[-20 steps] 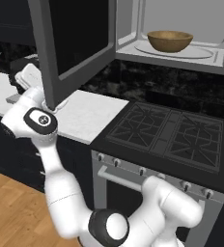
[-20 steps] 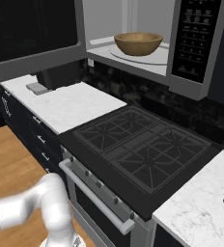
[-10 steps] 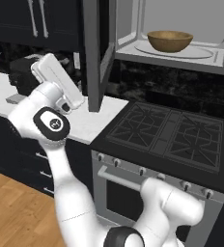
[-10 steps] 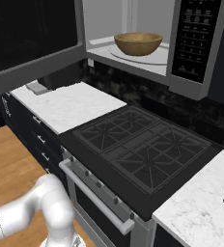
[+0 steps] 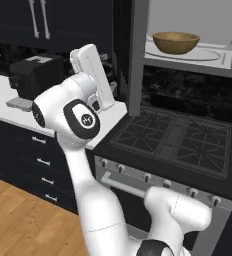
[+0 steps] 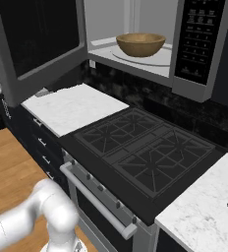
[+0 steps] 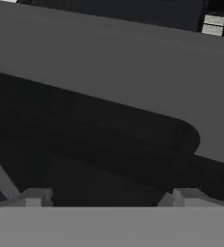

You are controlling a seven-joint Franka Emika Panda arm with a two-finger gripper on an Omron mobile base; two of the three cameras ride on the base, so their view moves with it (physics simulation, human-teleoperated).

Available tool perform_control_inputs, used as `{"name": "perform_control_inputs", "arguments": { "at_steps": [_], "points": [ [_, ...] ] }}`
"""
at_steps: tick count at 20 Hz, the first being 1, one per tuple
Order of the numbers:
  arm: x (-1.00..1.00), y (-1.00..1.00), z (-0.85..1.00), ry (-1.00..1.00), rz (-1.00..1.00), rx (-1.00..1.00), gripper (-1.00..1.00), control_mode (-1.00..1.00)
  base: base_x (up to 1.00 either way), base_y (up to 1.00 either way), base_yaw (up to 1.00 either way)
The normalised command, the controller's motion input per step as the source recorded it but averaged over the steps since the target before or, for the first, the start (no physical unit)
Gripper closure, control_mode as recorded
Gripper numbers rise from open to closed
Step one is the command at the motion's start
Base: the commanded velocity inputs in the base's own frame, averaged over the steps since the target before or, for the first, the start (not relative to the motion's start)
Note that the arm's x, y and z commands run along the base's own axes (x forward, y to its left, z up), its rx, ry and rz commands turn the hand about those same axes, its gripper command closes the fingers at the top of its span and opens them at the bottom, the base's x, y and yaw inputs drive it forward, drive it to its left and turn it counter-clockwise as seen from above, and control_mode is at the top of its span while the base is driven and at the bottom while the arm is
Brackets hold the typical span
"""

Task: Pick the tomato from the sink and place it in the bowl. Then pick the bowl and place it in the microwave. Then close the microwave door and press the start button.

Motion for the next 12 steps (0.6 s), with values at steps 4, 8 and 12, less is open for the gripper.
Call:
{"name": "perform_control_inputs", "arguments": {
  "at_steps": [4, 8, 12],
  "points": [
    [0.01, -0.78, 0.00, -0.14, 0.00, 0.23, -1.00, -1.00, 0.00, 0.00, 0.00],
    [0.15, -0.74, 0.00, -0.11, -0.03, 0.18, -1.00, -1.00, 0.00, 0.00, 0.00],
    [0.24, -0.72, 0.00, -0.10, -0.05, 0.14, -1.00, -1.00, 0.00, 0.00, 0.00]
  ]
}}
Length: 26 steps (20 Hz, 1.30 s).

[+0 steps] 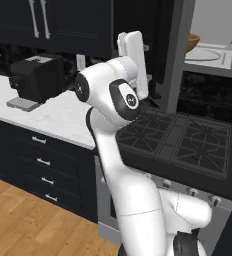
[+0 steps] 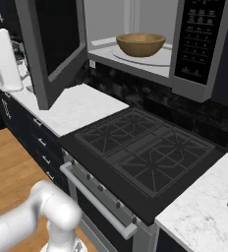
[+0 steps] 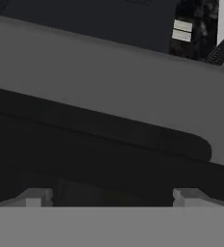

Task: Pick the tomato from the sink and place it in the bowl. Then pick the bowl and place it in the microwave. Then close the microwave door and press the start button.

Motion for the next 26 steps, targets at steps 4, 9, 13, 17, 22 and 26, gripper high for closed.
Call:
{"name": "perform_control_inputs", "arguments": {
  "at_steps": [4, 9, 13, 17, 22, 26],
  "points": [
    [0.38, -0.66, -0.07, -0.06, -0.04, 0.13, -1.00, -1.00, 0.00, 0.00, 0.00],
    [0.54, -0.66, -0.10, -0.05, -0.03, 0.11, -1.00, -1.00, 0.00, 0.00, 0.00],
    [0.51, -0.68, -0.09, -0.09, -0.02, 0.09, -1.00, -1.00, 0.00, 0.00, 0.00],
    [0.55, -0.64, -0.13, -0.12, -0.01, 0.08, -1.00, -1.00, 0.00, 0.00, 0.00],
    [0.59, -0.56, -0.17, -0.16, 0.00, 0.07, -1.00, -1.00, 0.00, 0.00, 0.00],
    [0.54, -0.53, -0.15, -0.15, 0.00, 0.05, -1.00, -1.00, 0.00, 0.00, 0.00]
  ]
}}
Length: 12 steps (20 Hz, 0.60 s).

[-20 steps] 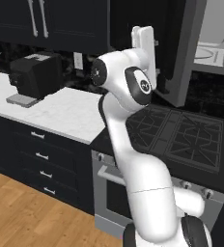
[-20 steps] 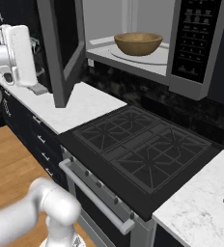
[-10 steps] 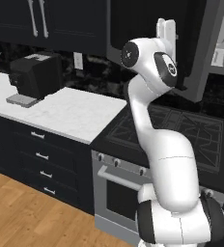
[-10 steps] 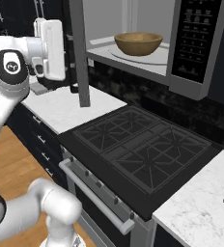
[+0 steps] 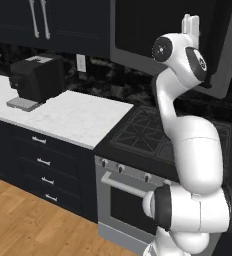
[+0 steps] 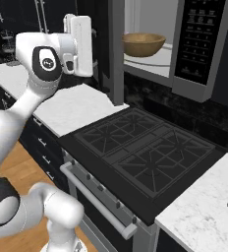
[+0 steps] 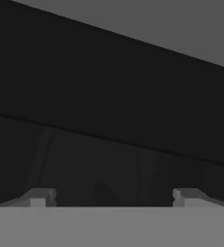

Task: Pick the tomato from the sink and place it in the bowl. Then pick the bowl and place it in the microwave. Then close the microwave door and press the start button.

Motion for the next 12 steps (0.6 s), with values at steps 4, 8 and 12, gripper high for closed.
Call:
{"name": "perform_control_inputs", "arguments": {
  "at_steps": [4, 8, 12],
  "points": [
    [0.50, -0.48, -0.14, -0.15, 0.00, 0.04, -1.00, -1.00, 0.00, 0.00, 0.00],
    [0.49, -0.41, -0.02, -0.08, 0.00, 0.07, -1.00, -1.00, 0.00, 0.00, 0.00],
    [0.61, -0.29, 0.00, 0.00, 0.00, 0.05, -1.00, -1.00, 0.00, 0.00, 0.00]
  ]
}}
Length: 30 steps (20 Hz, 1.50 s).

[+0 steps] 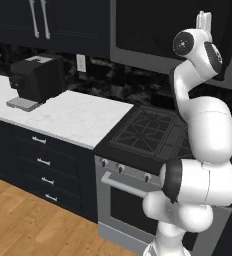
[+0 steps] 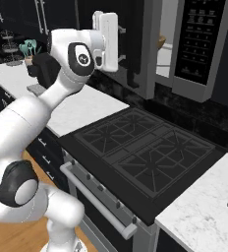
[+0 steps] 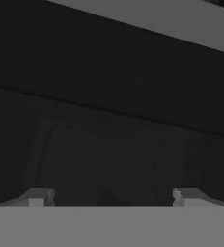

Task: Pick the tomato from the sink and place it in the bowl. Then pick the bowl and place it in the microwave. Then close the microwave door and press the start button.

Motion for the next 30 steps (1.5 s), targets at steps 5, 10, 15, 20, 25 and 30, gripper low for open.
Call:
{"name": "perform_control_inputs", "arguments": {
  "at_steps": [5, 10, 15, 20, 25, 30],
  "points": [
    [0.66, -0.31, 0.00, 0.00, 0.00, 0.06, -1.00, -1.00, 0.00, 0.00, 0.00],
    [0.43, -0.39, -0.08, -0.04, 0.00, 0.04, -1.00, -1.00, 0.00, 0.00, 0.00],
    [0.34, -0.47, -0.18, -0.05, 0.00, 0.04, -1.00, -1.00, 0.00, 0.00, 0.00],
    [0.35, -0.33, -0.31, 0.00, 0.00, 0.01, -1.00, -1.00, 0.00, 0.00, 0.00],
    [-0.65, 0.01, 0.02, -0.03, 0.02, 0.00, -1.00, -1.00, 0.00, 0.00, 0.00],
    [-1.00, 0.17, 0.21, -0.02, 0.02, 0.00, -1.00, -1.00, 0.00, 0.00, 0.00]
  ]
}}
